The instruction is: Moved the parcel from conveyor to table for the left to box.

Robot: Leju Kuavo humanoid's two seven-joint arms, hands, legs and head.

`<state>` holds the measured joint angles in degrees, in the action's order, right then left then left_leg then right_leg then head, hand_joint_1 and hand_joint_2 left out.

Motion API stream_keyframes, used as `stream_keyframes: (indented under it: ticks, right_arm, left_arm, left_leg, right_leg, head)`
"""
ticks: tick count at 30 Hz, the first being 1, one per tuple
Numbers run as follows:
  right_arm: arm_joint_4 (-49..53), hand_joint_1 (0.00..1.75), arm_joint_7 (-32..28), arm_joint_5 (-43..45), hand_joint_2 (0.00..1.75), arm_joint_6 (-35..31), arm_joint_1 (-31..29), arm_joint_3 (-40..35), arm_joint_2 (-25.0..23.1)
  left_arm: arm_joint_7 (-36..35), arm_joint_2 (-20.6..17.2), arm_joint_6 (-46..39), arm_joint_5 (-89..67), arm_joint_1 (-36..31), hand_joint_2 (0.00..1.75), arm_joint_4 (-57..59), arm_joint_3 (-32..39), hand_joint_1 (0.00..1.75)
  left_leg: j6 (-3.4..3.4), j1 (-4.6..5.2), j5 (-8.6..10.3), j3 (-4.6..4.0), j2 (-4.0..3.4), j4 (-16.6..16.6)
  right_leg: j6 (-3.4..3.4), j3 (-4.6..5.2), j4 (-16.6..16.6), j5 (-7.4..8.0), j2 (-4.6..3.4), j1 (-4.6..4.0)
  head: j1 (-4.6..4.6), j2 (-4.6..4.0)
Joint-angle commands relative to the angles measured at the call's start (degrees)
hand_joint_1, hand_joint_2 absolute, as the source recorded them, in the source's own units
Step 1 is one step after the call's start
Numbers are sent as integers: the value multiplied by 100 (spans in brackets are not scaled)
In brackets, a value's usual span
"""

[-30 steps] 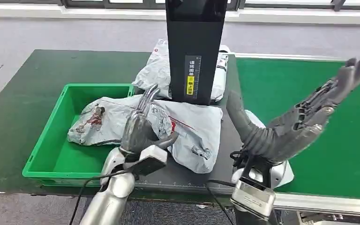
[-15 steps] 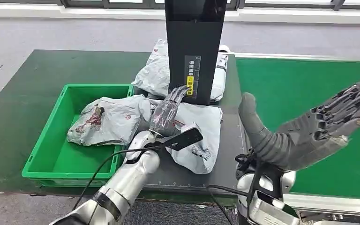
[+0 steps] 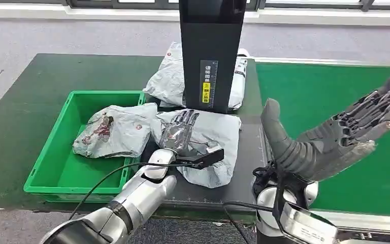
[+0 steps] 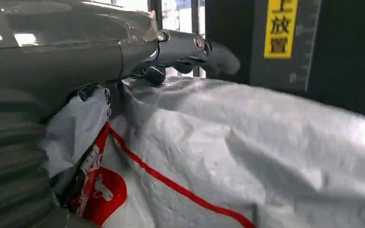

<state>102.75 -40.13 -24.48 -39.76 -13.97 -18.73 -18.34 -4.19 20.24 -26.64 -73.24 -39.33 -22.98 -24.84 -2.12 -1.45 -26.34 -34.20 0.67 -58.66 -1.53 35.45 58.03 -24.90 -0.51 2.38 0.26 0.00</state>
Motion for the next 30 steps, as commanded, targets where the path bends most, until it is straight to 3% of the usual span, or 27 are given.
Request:
stream_keyframes:
  ticks: [1,15,18,22,23,24,28,29,30]
  right_arm:
    - [-314,0,13,33,175,-24,52,-239,205]
    - [-314,0,13,33,175,-24,52,-239,205]
    - [-365,0,13,133,175,-24,12,-262,232]
    - [-417,0,13,202,175,-24,-54,-254,243]
    - [-431,0,13,205,175,-24,-76,-239,238]
    - [-424,0,13,197,175,-24,-72,-232,239]
    - [-379,0,13,160,175,-24,-10,-179,221]
    - [-341,0,13,86,175,-24,125,-120,220]
    - [-302,0,13,90,175,-24,180,-122,244]
  left_arm:
    - [-62,-201,70,-35,-359,175,659,-534,0]
    - [-62,-201,70,-35,-359,175,659,-534,0]
    - [-692,-262,622,-647,-383,175,783,-898,0]
    - [-944,-296,1380,-1010,-323,175,868,-1051,0]
    - [-1001,-320,1452,-1101,-306,175,866,-1090,80]
    - [-1011,-328,1490,-1157,-298,175,855,-1095,175]
    - [-1078,-328,1485,-1352,-319,175,808,-1144,175]
    - [-1930,-478,-675,-1676,-506,175,382,-2263,175]
    - [-2021,-458,-1336,-1676,-622,175,136,-2350,175]
  left_leg:
    - [15,-3,2,26,-15,20]
    - [11,-2,0,18,-12,12]
    - [10,-4,-1,16,-11,9]
    - [12,-4,0,24,-18,15]
    - [9,-1,-1,19,-18,11]
    - [13,-3,0,28,-19,18]
    - [15,-3,4,36,-26,23]
    - [10,0,4,27,-17,15]
    - [7,-4,4,17,-9,8]
  right_leg:
    - [24,-25,-22,6,-2,-10]
    - [19,-16,-13,3,-3,-7]
    - [17,-16,-12,3,-4,-9]
    - [20,-22,-19,6,-9,-10]
    - [15,-15,-11,4,-10,-5]
    - [21,-26,-21,6,-9,-9]
    - [25,-33,-25,12,-14,-10]
    - [18,-24,-13,7,-8,-5]
    - [16,-19,-8,6,-1,-8]
  head:
    - [0,0]
    - [0,0]
    - [-2,-2]
    - [-2,0]
    - [-2,0]
    - [-2,-2]
    - [-2,0]
    - [-2,0]
    - [-2,0]
